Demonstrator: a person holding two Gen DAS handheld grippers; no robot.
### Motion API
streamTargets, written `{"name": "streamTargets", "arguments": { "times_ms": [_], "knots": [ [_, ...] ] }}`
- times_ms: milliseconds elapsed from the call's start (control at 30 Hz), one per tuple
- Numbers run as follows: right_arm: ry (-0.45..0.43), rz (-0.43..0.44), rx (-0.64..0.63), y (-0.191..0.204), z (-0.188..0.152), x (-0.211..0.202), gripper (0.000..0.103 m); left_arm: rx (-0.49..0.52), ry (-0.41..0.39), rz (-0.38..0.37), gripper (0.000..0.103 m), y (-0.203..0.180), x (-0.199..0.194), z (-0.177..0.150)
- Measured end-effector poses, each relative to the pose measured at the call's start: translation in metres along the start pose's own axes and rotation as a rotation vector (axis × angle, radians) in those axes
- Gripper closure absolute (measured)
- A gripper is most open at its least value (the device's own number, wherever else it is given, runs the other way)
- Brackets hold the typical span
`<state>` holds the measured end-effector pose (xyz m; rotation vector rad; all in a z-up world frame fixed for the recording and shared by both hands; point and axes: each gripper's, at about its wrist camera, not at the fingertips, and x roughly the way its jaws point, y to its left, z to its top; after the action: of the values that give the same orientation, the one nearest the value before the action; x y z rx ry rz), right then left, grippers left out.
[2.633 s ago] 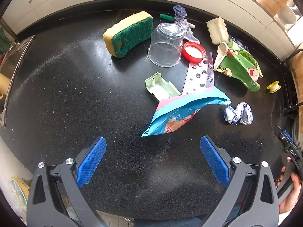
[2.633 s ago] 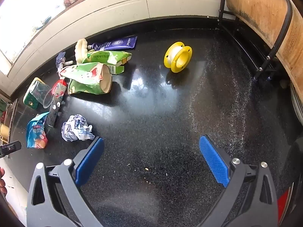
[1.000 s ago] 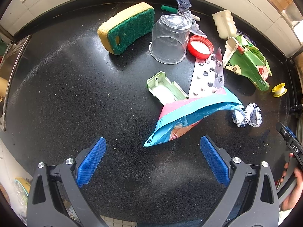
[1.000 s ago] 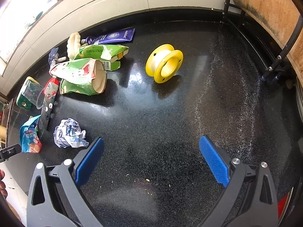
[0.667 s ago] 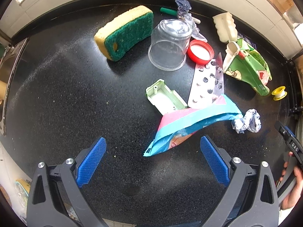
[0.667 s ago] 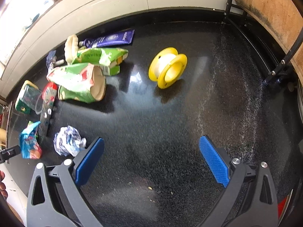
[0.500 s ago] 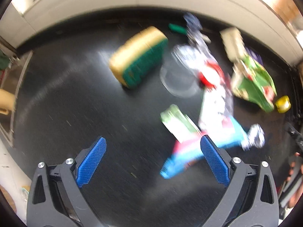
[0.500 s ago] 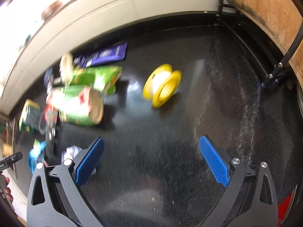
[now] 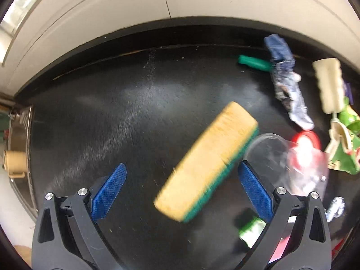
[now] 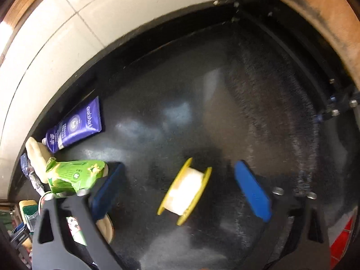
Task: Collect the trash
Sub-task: 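Grasp the yellow-green sponge with left tool while right tool grasps yellow tape spool, then carry sponge and tape spool to the bin and open both tools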
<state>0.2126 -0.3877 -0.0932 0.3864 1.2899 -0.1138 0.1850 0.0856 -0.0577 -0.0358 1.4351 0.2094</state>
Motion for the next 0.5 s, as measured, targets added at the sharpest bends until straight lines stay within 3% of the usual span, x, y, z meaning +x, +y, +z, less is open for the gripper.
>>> {"name": "streamTargets", "arguments": {
  "times_ms": [33, 67, 100, 133, 200, 300, 500],
  "knots": [
    [0.018, -0.014, -0.002, -0.002, -0.001, 0.005, 0.048, 0.015, -0.011, -0.022, 0.009, -0.001, 0.003, 0.001],
    [0.004, -0.039, -0.007, -0.002, -0.001, 0.005, 0.064, 0.018, -0.030, -0.064, 0.019, 0.000, 0.003, 0.001],
    [-0.009, -0.049, -0.017, -0.003, 0.000, 0.004, 0.075, 0.009, -0.029, -0.089, 0.048, 0.001, 0.006, 0.000],
    [-0.005, -0.036, -0.012, -0.006, 0.002, 0.004, 0.084, -0.006, -0.001, -0.124, 0.065, 0.003, 0.012, -0.002],
    [-0.004, -0.001, 0.005, -0.016, 0.000, 0.002, 0.084, -0.023, -0.013, -0.159, 0.072, 0.004, 0.015, -0.009],
    [-0.036, 0.007, 0.003, -0.027, -0.002, -0.012, 0.084, -0.044, -0.005, -0.231, 0.074, 0.007, 0.013, -0.023],
    [-0.125, 0.002, -0.041, -0.046, -0.014, -0.057, 0.084, -0.087, -0.122, -0.261, 0.074, 0.007, -0.022, -0.061]
  ]
}}
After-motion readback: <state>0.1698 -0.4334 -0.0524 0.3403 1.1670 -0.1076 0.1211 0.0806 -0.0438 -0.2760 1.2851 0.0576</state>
